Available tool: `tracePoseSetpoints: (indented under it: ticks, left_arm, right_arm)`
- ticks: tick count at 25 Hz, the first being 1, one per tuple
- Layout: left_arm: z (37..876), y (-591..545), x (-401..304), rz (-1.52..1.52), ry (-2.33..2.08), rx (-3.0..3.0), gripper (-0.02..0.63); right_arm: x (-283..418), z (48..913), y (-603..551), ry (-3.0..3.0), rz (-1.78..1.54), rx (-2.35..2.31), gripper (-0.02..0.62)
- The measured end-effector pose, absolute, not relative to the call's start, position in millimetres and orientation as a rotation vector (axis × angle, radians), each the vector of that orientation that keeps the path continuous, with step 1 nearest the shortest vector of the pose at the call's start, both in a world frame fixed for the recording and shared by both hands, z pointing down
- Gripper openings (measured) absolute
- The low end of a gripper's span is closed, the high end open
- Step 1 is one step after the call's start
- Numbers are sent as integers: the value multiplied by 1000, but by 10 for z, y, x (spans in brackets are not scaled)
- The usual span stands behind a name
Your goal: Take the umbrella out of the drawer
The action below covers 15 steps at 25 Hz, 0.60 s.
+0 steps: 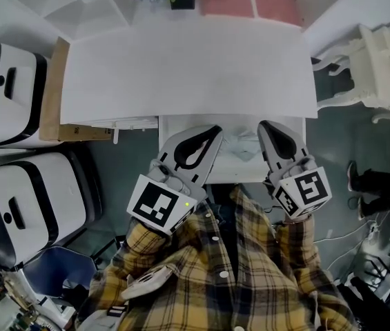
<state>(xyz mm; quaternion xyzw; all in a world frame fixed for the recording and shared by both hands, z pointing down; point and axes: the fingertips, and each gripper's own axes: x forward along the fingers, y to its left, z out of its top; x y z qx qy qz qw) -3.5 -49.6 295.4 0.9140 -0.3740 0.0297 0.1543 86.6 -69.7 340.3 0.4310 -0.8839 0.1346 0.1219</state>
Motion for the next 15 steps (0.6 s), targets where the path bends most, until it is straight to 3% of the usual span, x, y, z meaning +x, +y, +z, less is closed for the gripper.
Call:
tracePoseSetpoints:
  ticks: [15]
  left_arm:
    - [2963, -470, 235, 93, -1098, 2615, 23]
  right_arm:
    - [1003, 3379, -704, -2618, 380, 1186, 17]
